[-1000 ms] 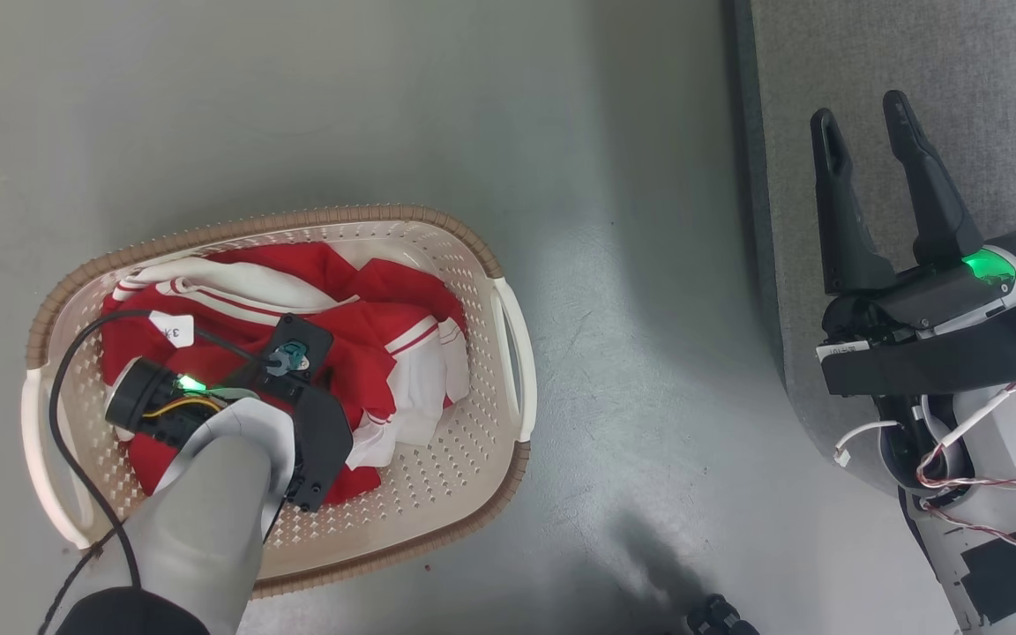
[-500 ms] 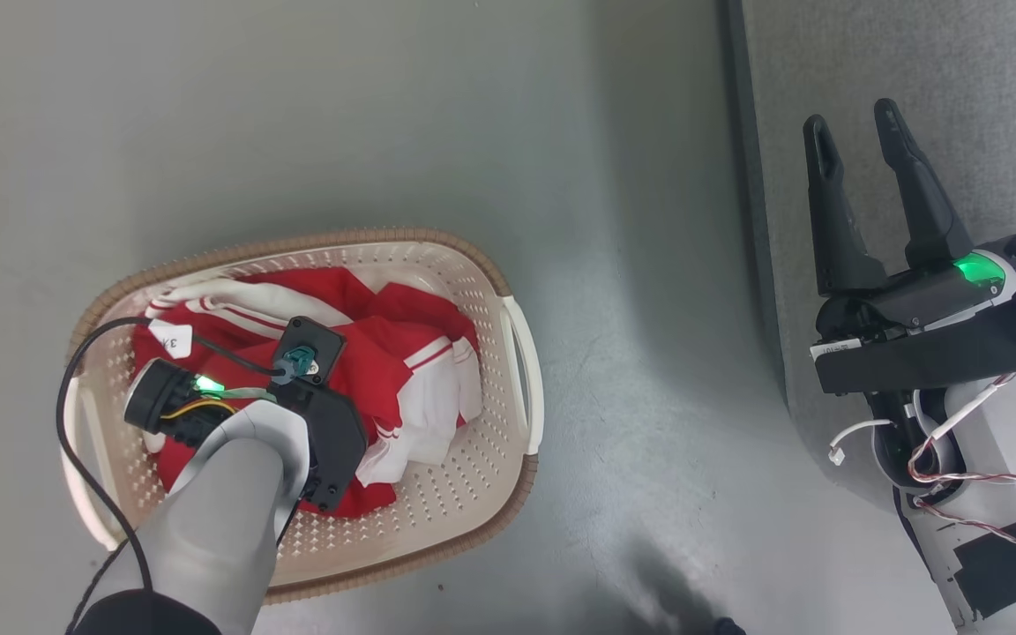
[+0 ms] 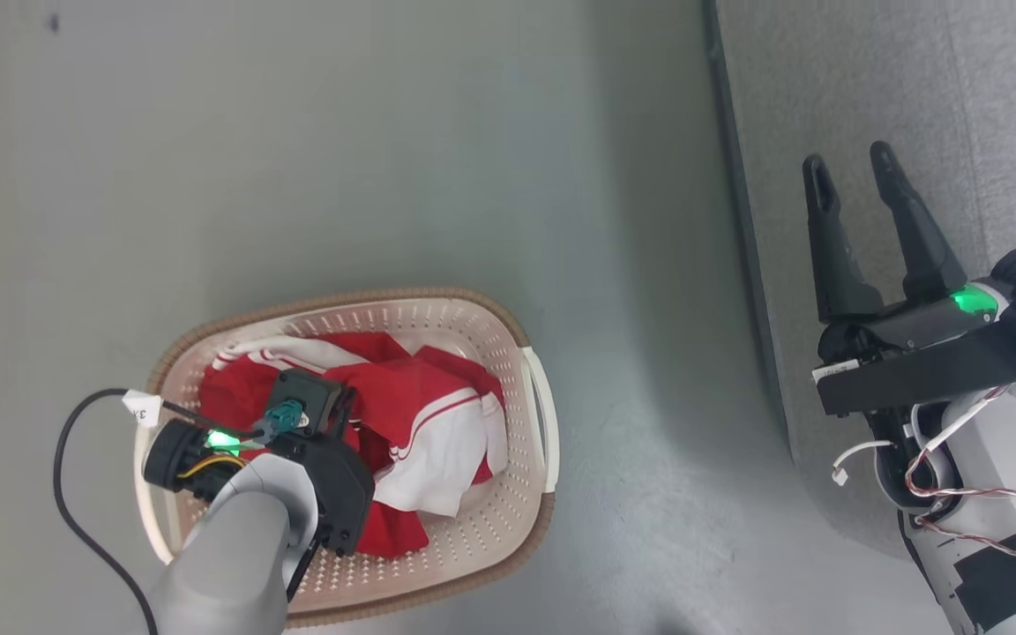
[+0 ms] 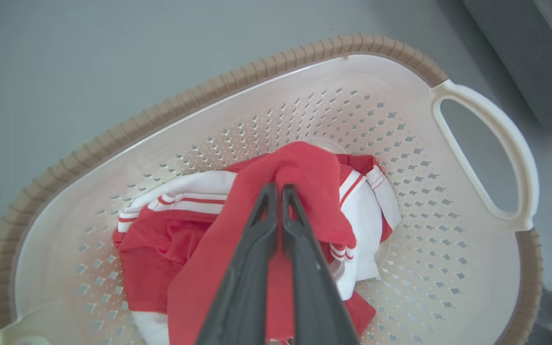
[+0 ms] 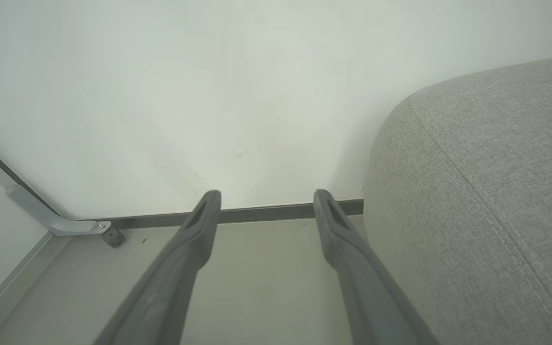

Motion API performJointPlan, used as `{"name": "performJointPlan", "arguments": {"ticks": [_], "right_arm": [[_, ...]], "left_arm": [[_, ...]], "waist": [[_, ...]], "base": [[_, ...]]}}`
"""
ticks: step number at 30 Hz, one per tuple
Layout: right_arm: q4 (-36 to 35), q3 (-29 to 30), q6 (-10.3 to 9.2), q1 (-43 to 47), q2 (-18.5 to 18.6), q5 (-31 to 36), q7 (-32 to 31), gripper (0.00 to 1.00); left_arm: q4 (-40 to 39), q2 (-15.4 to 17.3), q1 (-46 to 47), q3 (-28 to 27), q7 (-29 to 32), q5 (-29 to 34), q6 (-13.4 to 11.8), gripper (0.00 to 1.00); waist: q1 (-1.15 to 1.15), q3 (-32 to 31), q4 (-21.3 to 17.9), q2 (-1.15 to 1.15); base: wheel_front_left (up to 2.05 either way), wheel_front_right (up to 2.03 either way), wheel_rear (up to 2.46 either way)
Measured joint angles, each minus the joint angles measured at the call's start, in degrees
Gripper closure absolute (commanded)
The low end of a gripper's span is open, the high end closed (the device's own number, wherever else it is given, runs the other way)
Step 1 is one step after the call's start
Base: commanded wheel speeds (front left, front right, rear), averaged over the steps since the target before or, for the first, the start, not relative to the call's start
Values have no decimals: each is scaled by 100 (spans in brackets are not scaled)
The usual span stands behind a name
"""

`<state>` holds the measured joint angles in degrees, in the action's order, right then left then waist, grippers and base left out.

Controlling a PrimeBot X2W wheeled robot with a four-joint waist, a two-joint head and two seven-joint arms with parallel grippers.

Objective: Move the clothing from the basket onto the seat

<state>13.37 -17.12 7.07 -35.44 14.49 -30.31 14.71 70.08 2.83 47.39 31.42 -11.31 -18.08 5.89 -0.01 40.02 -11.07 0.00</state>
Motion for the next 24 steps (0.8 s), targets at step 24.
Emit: {"name": "performJointPlan", "arguments": {"ticks": [24], "right_arm": [[391,-13,0,735,183,-269,0,0]], "left_arm": [[-654,-74,-845,-46,-267,-443,123,100]], "waist": [[-1,-1693,447,0]], "base": [[0,0,0]]}}
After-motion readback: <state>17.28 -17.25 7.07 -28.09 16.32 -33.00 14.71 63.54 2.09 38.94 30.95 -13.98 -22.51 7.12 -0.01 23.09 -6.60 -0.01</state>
